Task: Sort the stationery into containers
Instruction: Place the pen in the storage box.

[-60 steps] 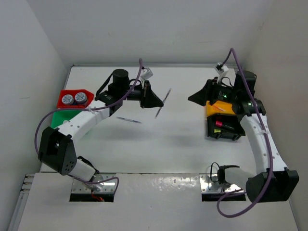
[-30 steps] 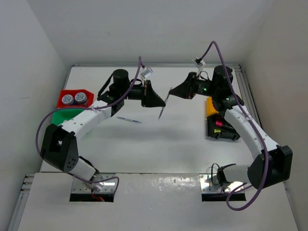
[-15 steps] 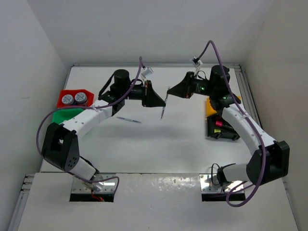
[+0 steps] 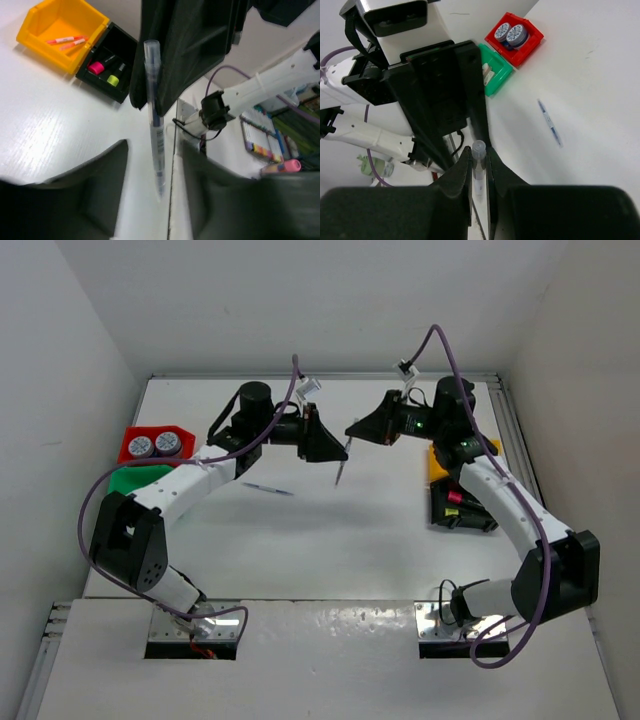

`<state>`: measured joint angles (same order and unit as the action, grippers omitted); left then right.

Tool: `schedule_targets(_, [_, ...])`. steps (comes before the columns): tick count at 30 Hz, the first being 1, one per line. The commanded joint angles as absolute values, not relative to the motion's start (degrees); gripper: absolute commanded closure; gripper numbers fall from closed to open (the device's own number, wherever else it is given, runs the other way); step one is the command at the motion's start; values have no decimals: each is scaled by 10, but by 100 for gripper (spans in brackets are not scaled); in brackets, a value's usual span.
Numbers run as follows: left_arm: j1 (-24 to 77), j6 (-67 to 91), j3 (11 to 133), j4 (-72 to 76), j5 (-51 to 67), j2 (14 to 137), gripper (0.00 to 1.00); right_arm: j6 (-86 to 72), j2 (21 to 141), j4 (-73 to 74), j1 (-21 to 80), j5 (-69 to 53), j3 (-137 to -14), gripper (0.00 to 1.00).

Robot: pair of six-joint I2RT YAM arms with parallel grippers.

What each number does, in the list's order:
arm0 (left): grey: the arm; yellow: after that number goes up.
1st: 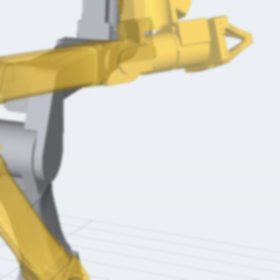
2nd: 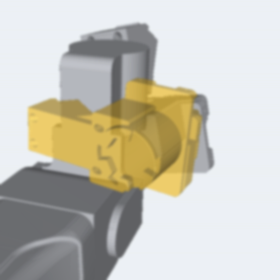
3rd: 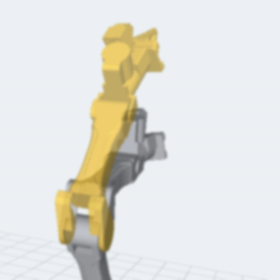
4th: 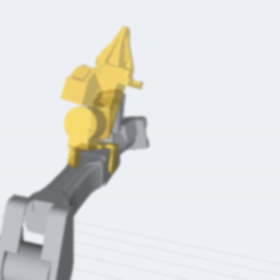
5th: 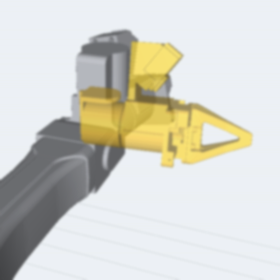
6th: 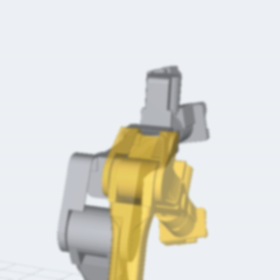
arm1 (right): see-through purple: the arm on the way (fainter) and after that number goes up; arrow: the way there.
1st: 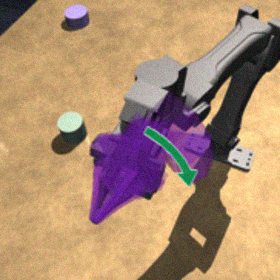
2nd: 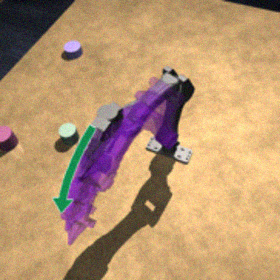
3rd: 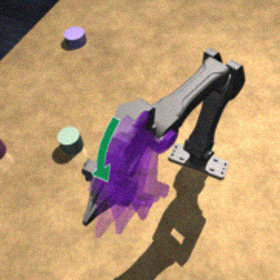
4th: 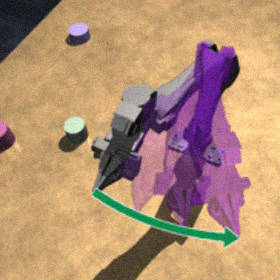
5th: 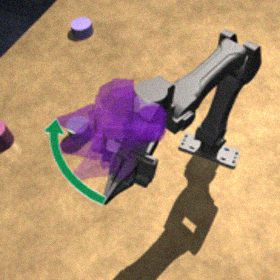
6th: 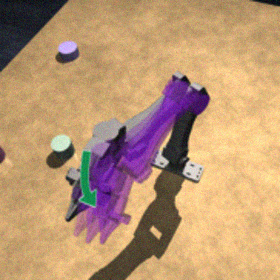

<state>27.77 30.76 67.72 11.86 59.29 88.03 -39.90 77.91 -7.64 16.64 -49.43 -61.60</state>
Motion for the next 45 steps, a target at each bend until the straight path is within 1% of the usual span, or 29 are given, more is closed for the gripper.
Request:
schedule_targets(1, [278,293,703,119,570,875,41,-378,778,-73,171,-494,-626,100])
schedule_targets(2, [273,283,708,83,558,872,32,-330,779,-22,171,-495,-645,100])
schedule_targets(3, [264,259,712,62,544,868,17,-288,778,21,169,-491,-662,100])
schedule_targets(4, [259,239,725,9,515,868,7,-190,780,113,167,-483,-703,100])
schedule_targets(5, [244,196,734,-28,502,868,5,-135,784,160,166,-474,-724,100])
schedule_targets(6, [237,172,743,-53,467,869,3,-71,788,217,161,-449,-749,100])
schedule_targets(7, [231,151,761,-106,436,869,3,51,796,269,158,-428,-799,100])
schedule_targets(8, [222,104,771,-134,404,870,2,99,810,359,154,-408,-818,100])
schedule_targets(9, [219,80,781,-178,337,870,2,178,816,395,142,-369,-836,100])
schedule_targets(11, [216,26,805,-213,284,872,0,240,823,445,119,-339,-855,100])
schedule_targets(12, [215,12,816,-245,244,879,0,303,825,457,94,-314,-855,100])
schedule_targets(15, [217,-16,844,-292,176,896,0,405,839,490,50,-254,-844,100])
schedule_targets(16, [217,-18,849,-300,164,900,0,461,845,497,36,-244,-835,100])
schedule_targets(18, [216,-22,845,-310,149,907,0,503,866,485,2,-223,-823,100])
schedule_targets(20, [217,-24,837,-305,140,904,0,517,878,441,-47,-215,-816,100])
schedule_targets(23, [216,-28,828,-298,140,899,0,543,911,411,-82,-212,-820,100])
schedule_targets(26, [216,-33,816,-294,144,896,0,587,945,389,-96,-201,-821,100])
schedule_targets(31, [212,-38,802,-291,141,896,0,625,1029,443,-103,-181,-883,100])
schedule_targets(34, [206,-40,795,-290,114,900,0,636,1044,432,-106,-168,-869,98])
schedule_targets(36, [200,-48,790,-292,97,906,0,644,1045,411,-106,-152,-846,88])
schedule_targets(37, [198,-54,789,-293,91,912,0,646,1049,409,-106,-148,-841,78])
schedule_targets(40, [189,-117,803,-302,89,933,0,622,1052,408,-107,-146,-846,66])
schedule_targets(41, [188,-142,822,-328,99,943,1,592,1049,412,-108,-155,-866,61])
schedule_targets(45, [185,-294,888,-413,110,1005,5,508,1027,455,-108,-228,-913,53])
